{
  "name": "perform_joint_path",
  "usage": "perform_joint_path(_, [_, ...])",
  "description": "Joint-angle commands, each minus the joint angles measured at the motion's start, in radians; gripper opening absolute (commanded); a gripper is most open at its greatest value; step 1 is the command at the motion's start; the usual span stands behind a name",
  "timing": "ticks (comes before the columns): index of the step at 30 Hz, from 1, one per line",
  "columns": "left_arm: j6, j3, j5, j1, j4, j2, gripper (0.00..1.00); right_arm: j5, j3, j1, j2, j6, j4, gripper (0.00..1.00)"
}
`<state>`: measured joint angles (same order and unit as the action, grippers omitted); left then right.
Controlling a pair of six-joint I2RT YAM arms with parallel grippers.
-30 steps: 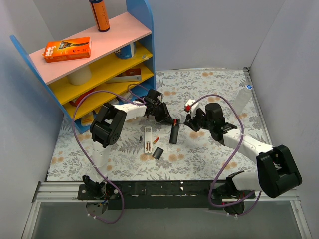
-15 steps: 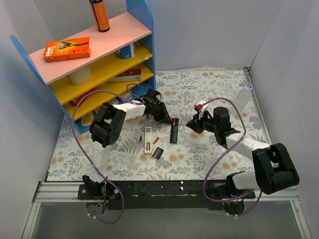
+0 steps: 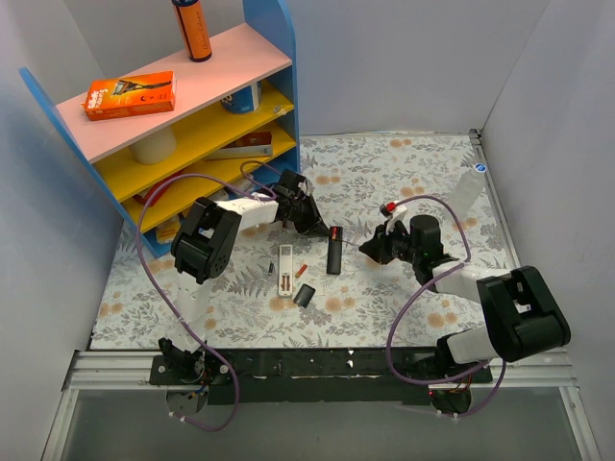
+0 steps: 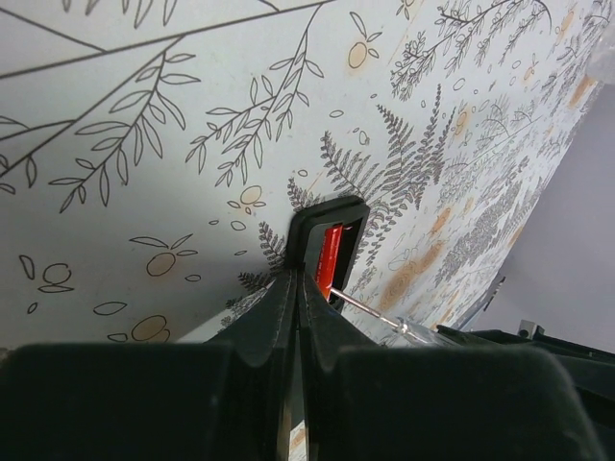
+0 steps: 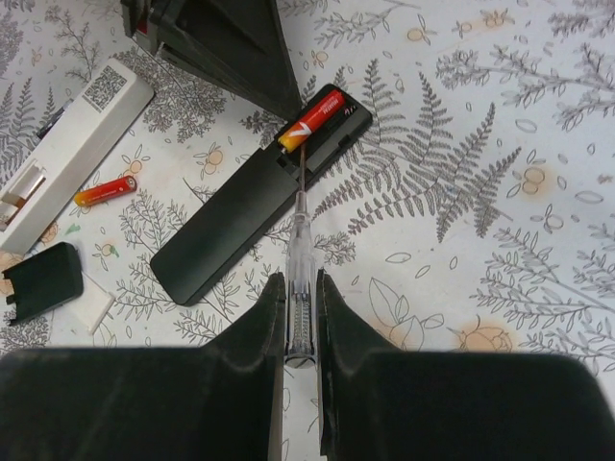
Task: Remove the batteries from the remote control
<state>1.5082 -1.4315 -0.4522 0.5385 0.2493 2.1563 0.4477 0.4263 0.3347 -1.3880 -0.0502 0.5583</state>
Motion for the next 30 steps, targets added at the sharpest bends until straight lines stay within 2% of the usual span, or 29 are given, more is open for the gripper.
perform_joint_path(1, [-0.013, 0.040, 0.078, 0.009, 0.039, 0.047, 0.01, 0.012, -0.023, 0.006, -0.054, -0.114, -0.022, 0.01])
perform_joint_path(6, [0.000, 0.043, 0.081, 0.009, 0.039, 0.048, 0.02, 0.003, -0.080, 0.006, -0.037, -0.152, 0.038, 0.01])
perform_joint_path(14, [0.017, 0.075, 0.070, 0.008, 0.022, 0.047, 0.02, 0.107, -0.028, 0.006, -0.140, -0.206, 0.046, 0.01])
perform_joint_path(19, [0.018, 0.085, 0.067, 0.009, 0.019, 0.042, 0.02, 0.092, -0.040, 0.006, -0.129, -0.226, 0.068, 0.01])
perform_joint_path(30, [0.024, 0.140, 0.063, 0.009, 0.011, -0.027, 0.07, 0.097, 0.032, 0.006, -0.098, -0.175, -0.021, 0.01])
